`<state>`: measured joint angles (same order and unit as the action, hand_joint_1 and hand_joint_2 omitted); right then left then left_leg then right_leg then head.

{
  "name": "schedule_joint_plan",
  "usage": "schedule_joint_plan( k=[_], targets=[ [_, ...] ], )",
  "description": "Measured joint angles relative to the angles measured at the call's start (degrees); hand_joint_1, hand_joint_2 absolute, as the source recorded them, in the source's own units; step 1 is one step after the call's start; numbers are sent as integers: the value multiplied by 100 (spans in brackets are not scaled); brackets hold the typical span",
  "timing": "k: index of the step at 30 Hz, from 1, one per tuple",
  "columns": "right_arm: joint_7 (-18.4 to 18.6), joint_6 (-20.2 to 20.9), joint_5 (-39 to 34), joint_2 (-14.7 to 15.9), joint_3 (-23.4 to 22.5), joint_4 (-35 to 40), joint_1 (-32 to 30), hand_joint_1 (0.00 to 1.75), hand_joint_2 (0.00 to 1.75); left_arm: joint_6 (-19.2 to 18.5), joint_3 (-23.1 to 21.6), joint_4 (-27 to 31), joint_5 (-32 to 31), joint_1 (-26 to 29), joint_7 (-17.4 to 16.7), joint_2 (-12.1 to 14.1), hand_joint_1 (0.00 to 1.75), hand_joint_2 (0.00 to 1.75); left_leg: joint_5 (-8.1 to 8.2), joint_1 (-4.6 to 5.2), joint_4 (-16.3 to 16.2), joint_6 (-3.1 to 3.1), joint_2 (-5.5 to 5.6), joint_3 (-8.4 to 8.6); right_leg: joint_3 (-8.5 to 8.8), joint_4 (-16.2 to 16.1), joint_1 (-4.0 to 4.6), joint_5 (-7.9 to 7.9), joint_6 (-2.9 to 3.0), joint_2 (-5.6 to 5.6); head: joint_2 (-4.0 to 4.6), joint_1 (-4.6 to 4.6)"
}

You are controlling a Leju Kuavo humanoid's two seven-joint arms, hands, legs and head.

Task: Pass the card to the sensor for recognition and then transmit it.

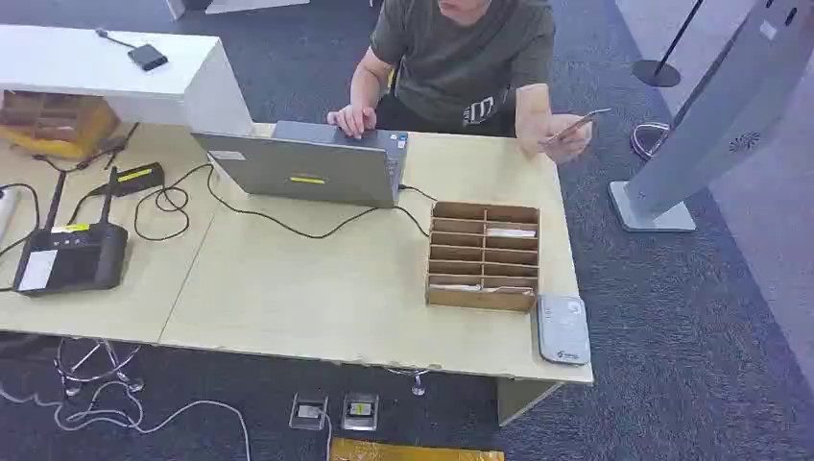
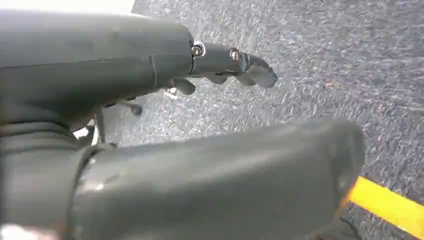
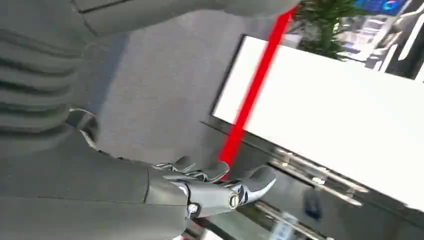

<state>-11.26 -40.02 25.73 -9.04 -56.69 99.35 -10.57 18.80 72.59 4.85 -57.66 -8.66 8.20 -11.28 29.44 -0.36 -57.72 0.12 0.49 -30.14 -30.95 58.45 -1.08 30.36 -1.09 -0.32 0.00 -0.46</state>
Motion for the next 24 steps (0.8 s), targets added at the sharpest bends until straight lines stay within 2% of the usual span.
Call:
schedule_joint_plan(
  k=[3, 5, 7, 9, 11, 14, 19, 21, 24],
  targets=[
    [1543, 383, 971, 726, 411, 839, -164, 0, 175, -79, 0, 15, -146, 8, -7, 61, 0, 0, 0, 10, 0, 1, -12, -1, -2, 1, -11, -7, -10, 15, 0, 2],
    [2546, 892, 1567, 1396, 665, 1311, -112, 0, 175, -140, -2, 31, -242, -1, -7, 87, 0, 0, -4, 13, 0, 8, -15, -3, -1, 1, -15, -10, -14, 16, 0, 0],
    [3205, 1410, 1752, 2015, 869, 1618, 77, 0, 175, -210, -4, 41, -321, -1, -5, 111, 0, 0, -13, 15, 0, 21, -14, -5, -1, 0, -16, -14, -21, 13, 0, -4],
    [3660, 1891, 1763, 2612, 1099, 1849, 327, 0, 175, -284, -7, 44, -413, 0, -7, 135, 0, 0, -16, 20, 0, 25, -5, -8, -1, 1, -21, -17, -26, 4, 0, 0],
    [3946, 2346, 1765, 3130, 1309, 2032, 647, 0, 175, -326, -7, 44, -468, 3, -13, 155, 0, 0, -20, 23, 0, 27, -2, -8, -2, 1, -23, -20, -29, 1, 0, 2],
    [4135, 2827, 1781, 3873, 1701, 2208, 1081, 0, 175, -334, -7, 59, -489, 1, -44, 170, 0, 0, -24, 21, 0, 28, 9, -12, 0, 2, -21, -20, -30, -12, 0, 2],
    [4337, 3366, 1903, 4690, 2597, 2233, 1924, 0, 175, -262, -7, 59, -478, 0, -57, 173, 0, 0, -27, 20, 0, 27, 29, -19, -5, 4, -21, -20, -29, -28, 0, 4],
    [4508, 3703, 1870, 4981, 3100, 2233, 2346, 0, 175, -205, -2, 59, -470, -1, -63, 173, 0, 0, -29, 20, 0, 27, 35, -26, -7, 5, -21, -20, -29, -34, 0, 2],
    [4744, 4193, 1658, 5385, 4110, 2211, 3070, 0, 175, -127, 2, 61, -468, -1, -66, 171, 0, 0, -32, 20, 0, 27, 41, -31, -12, 5, -21, -20, -29, -42, 0, -2]
  ],
)
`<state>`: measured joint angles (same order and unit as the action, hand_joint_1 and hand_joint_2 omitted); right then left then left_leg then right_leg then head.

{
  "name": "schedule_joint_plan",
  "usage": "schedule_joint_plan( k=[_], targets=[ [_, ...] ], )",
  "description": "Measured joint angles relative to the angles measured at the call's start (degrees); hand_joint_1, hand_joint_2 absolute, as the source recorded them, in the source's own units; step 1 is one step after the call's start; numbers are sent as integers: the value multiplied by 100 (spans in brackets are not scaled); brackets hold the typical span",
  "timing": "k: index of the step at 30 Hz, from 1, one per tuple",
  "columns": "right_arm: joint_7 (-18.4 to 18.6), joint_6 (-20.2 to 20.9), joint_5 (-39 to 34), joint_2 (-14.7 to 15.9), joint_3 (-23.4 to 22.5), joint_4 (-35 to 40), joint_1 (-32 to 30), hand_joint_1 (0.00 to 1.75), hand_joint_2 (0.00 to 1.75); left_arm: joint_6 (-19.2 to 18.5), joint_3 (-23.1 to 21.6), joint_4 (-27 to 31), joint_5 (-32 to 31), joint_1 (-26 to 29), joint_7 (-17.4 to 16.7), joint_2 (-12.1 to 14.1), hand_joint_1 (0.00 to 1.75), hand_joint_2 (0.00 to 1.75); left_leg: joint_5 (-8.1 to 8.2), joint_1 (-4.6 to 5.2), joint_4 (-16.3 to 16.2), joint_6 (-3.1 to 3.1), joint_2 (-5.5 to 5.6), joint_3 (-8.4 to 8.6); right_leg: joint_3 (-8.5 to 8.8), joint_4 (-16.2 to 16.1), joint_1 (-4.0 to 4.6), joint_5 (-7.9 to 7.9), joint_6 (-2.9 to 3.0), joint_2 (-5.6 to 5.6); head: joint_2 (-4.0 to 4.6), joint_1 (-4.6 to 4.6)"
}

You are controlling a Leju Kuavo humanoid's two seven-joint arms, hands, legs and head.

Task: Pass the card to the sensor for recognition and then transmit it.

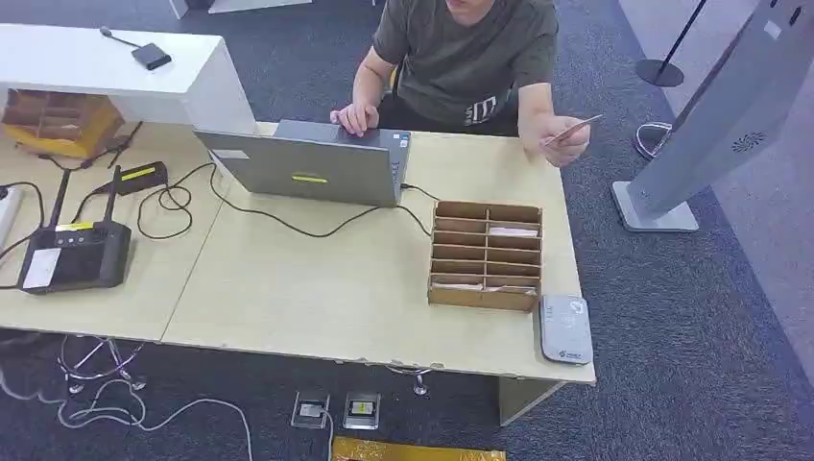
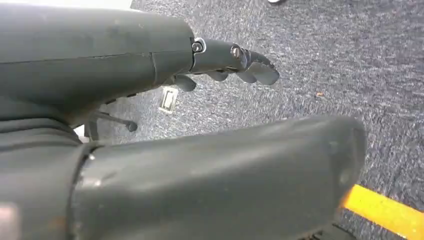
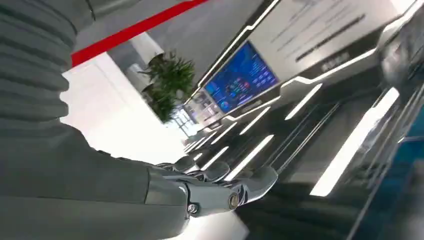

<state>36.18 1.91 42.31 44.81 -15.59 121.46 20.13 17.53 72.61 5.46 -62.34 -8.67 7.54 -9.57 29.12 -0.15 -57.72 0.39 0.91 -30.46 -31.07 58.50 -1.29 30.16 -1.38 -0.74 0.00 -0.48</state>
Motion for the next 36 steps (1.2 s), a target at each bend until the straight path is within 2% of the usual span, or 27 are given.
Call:
schedule_joint_plan(
  k=[3, 6, 10, 14, 17, 20, 24, 26, 31, 36],
  targets=[
    [221, 409, -231, 269, 952, -107, 764, 0, 175, 57, 0, 0, 4, 0, -2, 0, 0, 0, -6, 0, 0, 3, 18, -10, -4, 0, 0, 0, 0, -21, 0, 2],
    [282, 855, -446, 389, 1840, -282, 1517, 0, 175, 99, 0, 0, 4, 0, -2, 0, 0, 0, -6, -1, 0, 3, 23, -19, -7, 1, 1, 0, 0, -26, 0, 4],
    [284, 1175, -614, 395, 3077, -658, 2346, 0, 175, 96, 0, 0, 2, -4, -2, 0, 0, 0, -11, -1, 0, 1, 26, -13, -12, 0, 2, 0, 0, -28, 0, 7],
    [284, 1422, -638, 343, 3968, -950, 2896, 0, 175, 105, 0, 0, 2, -4, 0, 0, 0, 0, -11, -1, 0, 1, 27, -16, -14, 0, 2, 0, 0, -27, 0, 2],
    [284, 1462, -734, 235, 4526, -1167, 3205, 0, 175, 131, 0, 0, 20, -10, 0, -7, 0, 0, -11, -2, 0, 1, 26, -16, -15, 0, 2, 0, 0, -27, 0, 7],
    [286, 1293, -918, 71, 5144, -1423, 3542, 0, 175, 212, 0, 0, 66, -11, 0, -29, 0, 0, -12, -2, 0, 0, 24, -25, -16, 1, 2, 0, 0, -24, 0, 4],
    [286, 568, -1362, -277, 6269, -1921, 4092, 0, 175, 328, 2, 0, 77, -24, 0, -83, 0, 0, -16, -8, 0, -6, 24, -14, -16, 1, 8, 0, 1, -24, 0, 7],
    [288, 341, -1475, -429, 6751, -2161, 4239, 0, 175, 359, 2, 0, 72, -29, 0, -103, 0, 0, -17, -10, -1, -7, 28, -10, -15, 1, 10, 0, 1, -28, 0, 4],
    [286, 98, -1713, -700, 7711, -2622, 4633, 0, 175, 437, 7, 0, 65, -23, 0, -136, 0, 0, -17, -11, -2, -8, 26, -12, -17, 1, 10, -1, 1, -22, 0, 4],
    [188, -283, -1945, -1039, 8401, -3047, 4771, 0, 175, 516, 4, 0, 107, -26, 20, -175, 0, 0, -17, -11, -1, -8, 27, -13, -18, 2, 11, 0, 1, -23, 0, 4]
  ],
)
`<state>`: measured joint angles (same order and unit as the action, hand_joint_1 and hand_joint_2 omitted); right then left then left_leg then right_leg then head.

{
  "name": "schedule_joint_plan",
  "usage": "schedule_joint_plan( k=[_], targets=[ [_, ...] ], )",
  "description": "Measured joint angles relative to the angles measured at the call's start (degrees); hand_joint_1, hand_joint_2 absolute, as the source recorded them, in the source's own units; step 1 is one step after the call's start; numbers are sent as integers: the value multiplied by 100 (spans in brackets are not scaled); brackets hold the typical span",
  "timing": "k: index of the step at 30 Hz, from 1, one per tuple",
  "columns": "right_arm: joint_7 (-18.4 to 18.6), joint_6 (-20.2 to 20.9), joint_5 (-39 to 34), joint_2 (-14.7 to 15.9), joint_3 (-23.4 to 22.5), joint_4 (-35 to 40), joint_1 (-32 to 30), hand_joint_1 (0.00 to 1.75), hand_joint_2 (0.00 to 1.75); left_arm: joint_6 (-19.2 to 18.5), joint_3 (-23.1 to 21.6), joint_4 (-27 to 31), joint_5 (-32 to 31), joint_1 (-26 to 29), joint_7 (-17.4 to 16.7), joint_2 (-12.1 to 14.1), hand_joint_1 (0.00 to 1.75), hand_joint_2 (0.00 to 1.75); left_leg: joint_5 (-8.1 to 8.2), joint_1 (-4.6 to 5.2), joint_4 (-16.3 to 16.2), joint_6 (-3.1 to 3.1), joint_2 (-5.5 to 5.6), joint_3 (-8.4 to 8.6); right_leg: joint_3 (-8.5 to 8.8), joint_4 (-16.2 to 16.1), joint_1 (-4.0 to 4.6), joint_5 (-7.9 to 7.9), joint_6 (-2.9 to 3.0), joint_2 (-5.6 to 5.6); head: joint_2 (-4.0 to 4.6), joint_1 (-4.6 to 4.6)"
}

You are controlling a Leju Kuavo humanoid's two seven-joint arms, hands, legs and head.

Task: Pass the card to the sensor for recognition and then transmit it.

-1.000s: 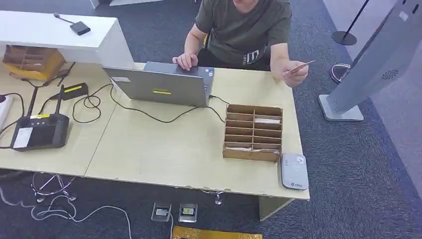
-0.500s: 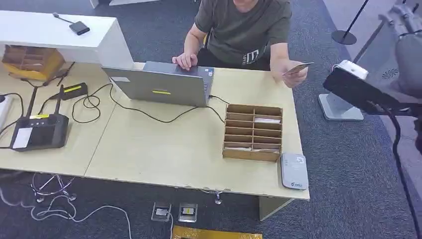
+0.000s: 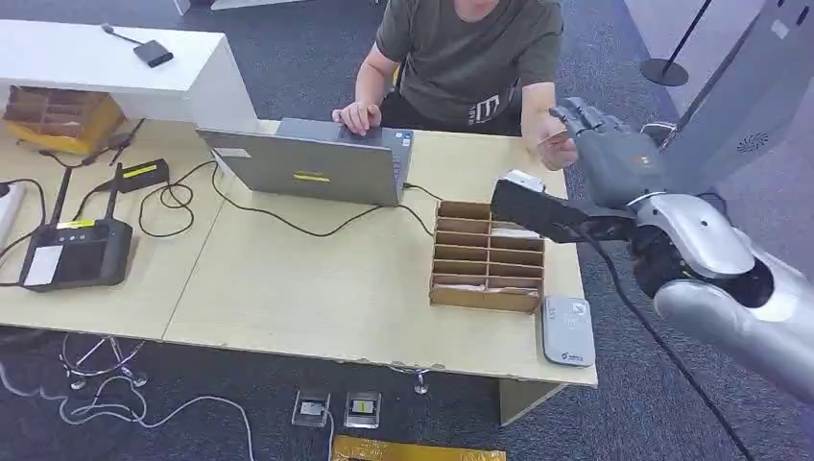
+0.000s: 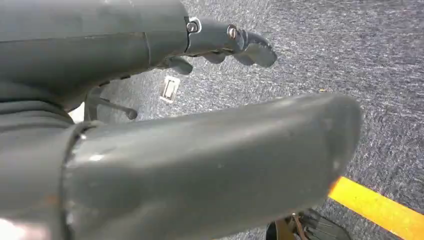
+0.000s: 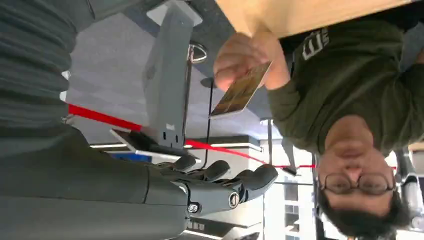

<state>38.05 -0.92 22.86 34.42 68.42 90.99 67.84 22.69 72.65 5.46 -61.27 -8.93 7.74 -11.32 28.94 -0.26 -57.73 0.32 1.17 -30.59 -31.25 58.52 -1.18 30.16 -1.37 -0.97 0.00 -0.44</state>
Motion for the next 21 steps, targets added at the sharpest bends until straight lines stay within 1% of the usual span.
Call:
schedule_joint_plan(
  k=[4, 8, 12, 15, 21],
  targets=[
    [-160, -209, -57, -373, 491, -534, 74, 0, 175, -18, 2, 0, -11, -1, 4, -4, 0, 0, 0, -1, 0, 0, 0, 3, 0, 0, 1, 0, 0, 0, 0, -2],
    [-214, -334, 4, -601, 723, -981, 67, 0, 175, -42, 0, 0, -46, 9, -4, -4, 0, 0, -1, -1, 0, -1, 1, 5, 0, 0, 2, 0, 0, -1, 0, -4],
    [-206, -422, 260, -714, 865, -1352, 36, 0, 175, -74, 0, 0, -116, 10, -66, 2, 0, 0, -1, -1, -1, -1, -1, 5, 0, -1, 1, 0, 0, 2, 0, 0],
    [-157, -485, 497, -773, 858, -1650, -22, 0, 175, -147, 0, 0, -186, 14, -81, 4, 0, 0, -1, -1, -3, -1, -1, 6, -1, -2, 1, 0, 0, 2, 0, -2],
    [-76, -551, 877, -780, 810, -2074, -119, 0, 175, -234, 2, 0, -293, 24, -81, 20, 0, 0, 0, -1, -3, -1, -3, 8, -1, -2, 1, -1, 0, 5, 0, 0]
  ],
)
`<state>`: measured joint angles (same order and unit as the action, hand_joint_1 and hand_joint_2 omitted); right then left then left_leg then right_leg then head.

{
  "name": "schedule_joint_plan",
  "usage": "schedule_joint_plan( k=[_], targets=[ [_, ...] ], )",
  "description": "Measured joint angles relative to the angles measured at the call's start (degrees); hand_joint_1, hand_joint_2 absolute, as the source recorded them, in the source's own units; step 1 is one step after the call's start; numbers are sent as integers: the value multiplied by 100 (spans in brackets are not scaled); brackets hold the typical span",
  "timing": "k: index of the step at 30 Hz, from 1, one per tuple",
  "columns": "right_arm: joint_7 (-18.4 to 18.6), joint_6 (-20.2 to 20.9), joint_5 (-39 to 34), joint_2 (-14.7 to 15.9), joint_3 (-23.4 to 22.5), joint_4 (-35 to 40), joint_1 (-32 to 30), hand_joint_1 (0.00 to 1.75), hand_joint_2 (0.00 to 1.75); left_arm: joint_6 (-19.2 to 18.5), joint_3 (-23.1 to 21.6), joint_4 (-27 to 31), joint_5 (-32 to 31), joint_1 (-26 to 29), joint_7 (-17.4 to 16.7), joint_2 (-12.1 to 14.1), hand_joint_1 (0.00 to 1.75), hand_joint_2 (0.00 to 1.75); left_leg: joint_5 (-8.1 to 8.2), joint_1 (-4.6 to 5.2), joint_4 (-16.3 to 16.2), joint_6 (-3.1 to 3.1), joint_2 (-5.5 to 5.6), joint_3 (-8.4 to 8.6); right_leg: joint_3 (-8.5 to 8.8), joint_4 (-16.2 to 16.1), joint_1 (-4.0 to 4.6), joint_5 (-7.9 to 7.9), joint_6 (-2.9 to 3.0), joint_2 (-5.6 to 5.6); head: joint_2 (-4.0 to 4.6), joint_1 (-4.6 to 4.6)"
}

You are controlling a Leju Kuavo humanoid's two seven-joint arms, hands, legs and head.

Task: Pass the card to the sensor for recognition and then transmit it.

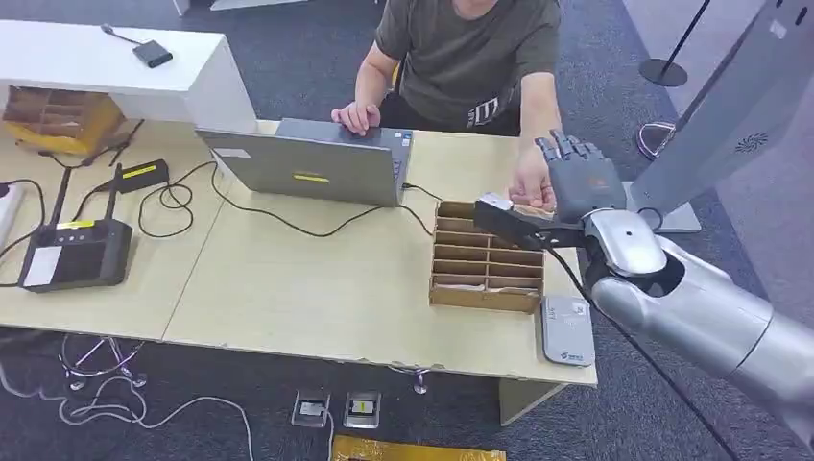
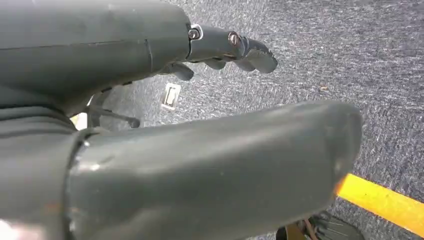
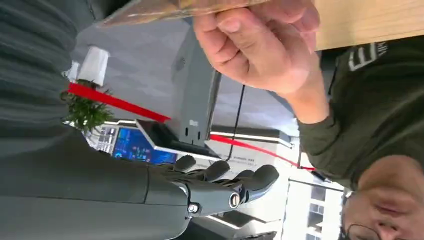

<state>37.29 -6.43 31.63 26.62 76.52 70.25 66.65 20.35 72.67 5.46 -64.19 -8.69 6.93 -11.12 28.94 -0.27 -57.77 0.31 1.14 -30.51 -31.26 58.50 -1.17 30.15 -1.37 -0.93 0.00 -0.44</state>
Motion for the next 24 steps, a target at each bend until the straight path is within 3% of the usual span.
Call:
schedule_joint_plan(
  k=[20, 21, 22, 24],
  targets=[
    [175, 140, 260, 216, -603, -369, -331, 0, 175, -175, -4, 0, -278, 27, -44, 63, 0, 0, 0, 0, -2, 0, -12, 7, -2, 0, 0, -2, 2, 10, 0, 0],
    [177, 177, 275, 223, -631, -369, -350, 35, 175, -175, -4, 0, -282, 27, -46, 68, 0, 0, 0, 0, -2, 0, -12, 7, -1, 0, 0, -2, 2, 9, 0, -2],
    [179, 212, 310, 234, -665, -369, -374, 175, 175, -175, -4, 0, -293, 28, -50, 70, 0, 0, 0, 0, -2, 0, -11, 7, -1, 0, 0, -2, 3, 9, 0, 0],
    [179, 343, 426, 245, -741, -365, -431, 175, 175, -173, -4, 0, -315, 29, -59, 74, 0, 0, 0, 0, -2, 0, -12, 7, -1, 0, 0, -3, 4, 9, 0, 0]
  ],
)
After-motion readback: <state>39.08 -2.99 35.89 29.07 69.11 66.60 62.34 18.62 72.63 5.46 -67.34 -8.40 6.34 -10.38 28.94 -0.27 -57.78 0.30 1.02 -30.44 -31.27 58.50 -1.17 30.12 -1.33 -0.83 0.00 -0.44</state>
